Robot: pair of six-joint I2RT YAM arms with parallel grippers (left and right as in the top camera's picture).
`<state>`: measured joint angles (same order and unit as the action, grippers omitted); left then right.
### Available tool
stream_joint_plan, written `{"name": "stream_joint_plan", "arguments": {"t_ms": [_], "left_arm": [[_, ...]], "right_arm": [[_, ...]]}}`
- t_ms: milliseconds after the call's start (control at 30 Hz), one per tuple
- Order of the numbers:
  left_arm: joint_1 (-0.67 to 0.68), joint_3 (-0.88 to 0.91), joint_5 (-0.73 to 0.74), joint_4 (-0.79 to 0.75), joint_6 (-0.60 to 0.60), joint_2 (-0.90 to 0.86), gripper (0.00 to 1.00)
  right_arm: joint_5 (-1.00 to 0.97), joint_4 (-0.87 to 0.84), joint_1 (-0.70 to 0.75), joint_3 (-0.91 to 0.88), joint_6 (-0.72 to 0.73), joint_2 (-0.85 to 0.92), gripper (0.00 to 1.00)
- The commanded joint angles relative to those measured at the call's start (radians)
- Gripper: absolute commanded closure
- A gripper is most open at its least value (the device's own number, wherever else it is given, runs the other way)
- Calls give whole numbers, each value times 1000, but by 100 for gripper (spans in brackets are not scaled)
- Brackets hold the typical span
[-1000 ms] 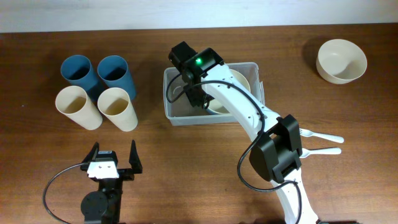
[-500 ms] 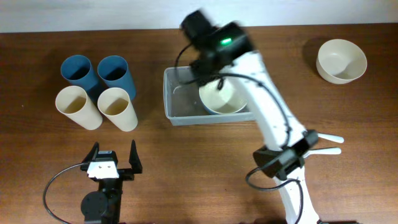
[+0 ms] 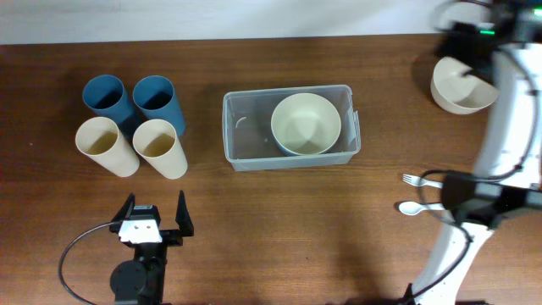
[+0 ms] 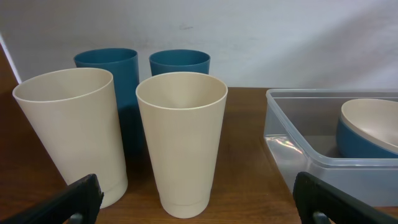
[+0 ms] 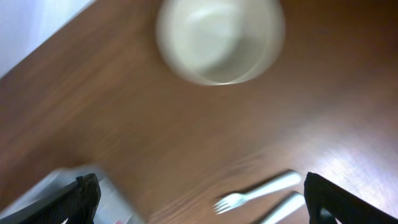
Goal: Pack container
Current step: 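Lift the right gripper out and move it to the back-right cream bowl, then lower the right gripper onto the cream bowl's rim and close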
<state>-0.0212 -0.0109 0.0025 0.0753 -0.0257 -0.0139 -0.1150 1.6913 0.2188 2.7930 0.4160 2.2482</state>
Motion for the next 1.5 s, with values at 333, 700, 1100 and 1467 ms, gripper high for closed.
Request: {"name": "stream_joint_plan", "arguments": {"t_ms": [333,700,1100,1467], "left_arm": [[-6,2,-2,8,12,8,0],[-6,2,-2,8,12,8,0],[-6,2,-2,8,13,8,0],[-6,2,-2,8,13,8,0]], "right_arm": [[250,-192,299,-312,90,32,1],[248,-456,300,-509,94,32,1],[236,-679,302,-730,174,32,1],[235,-745,301,-749,230,63,1]]}}
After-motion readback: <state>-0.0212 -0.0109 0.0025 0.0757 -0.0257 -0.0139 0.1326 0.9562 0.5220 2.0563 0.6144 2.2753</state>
